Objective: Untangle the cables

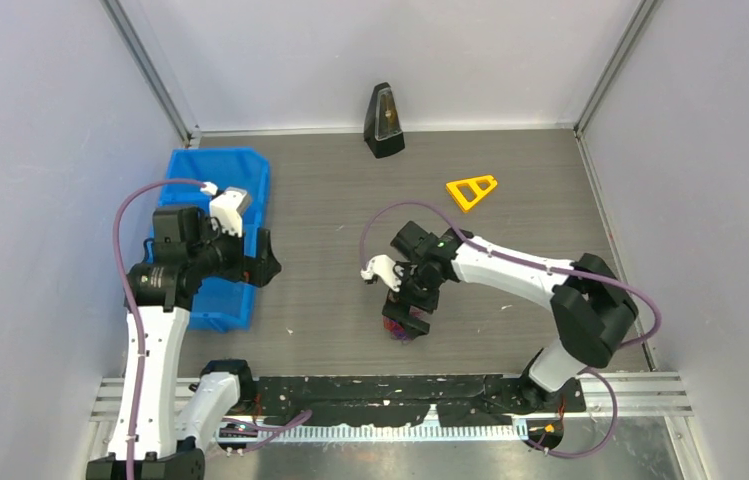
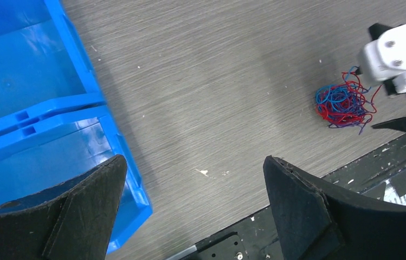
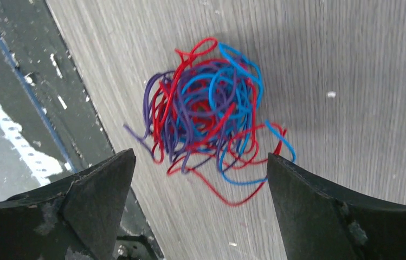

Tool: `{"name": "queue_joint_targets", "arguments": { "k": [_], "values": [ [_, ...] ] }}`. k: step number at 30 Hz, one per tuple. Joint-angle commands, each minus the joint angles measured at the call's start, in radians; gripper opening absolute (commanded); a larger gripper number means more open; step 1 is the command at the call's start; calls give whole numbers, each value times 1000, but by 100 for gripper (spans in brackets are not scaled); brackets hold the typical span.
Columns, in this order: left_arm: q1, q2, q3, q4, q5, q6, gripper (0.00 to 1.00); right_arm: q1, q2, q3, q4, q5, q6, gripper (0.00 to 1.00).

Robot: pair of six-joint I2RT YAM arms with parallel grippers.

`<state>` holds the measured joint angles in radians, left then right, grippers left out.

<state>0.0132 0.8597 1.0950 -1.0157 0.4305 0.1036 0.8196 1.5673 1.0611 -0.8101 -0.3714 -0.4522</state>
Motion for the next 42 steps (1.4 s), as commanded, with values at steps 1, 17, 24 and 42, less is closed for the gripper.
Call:
{"name": "queue_joint_targets", "arguments": {
  "k": [1,17,24,42],
  "values": [
    [-4,-61,-63,108,35,-67,99,30,77,-3,140,29,39,95],
    [-133,-84,-335,640,482,-288,99,-13,-220,173,95,-142,42,5],
    [-389,32,-366,921,444,-370,98,-30,-226,248,74,-287,94,5],
    [-452,134,-371,1112,593,-545,0,-199,-254,253,56,-481,133,17]
  ]
}}
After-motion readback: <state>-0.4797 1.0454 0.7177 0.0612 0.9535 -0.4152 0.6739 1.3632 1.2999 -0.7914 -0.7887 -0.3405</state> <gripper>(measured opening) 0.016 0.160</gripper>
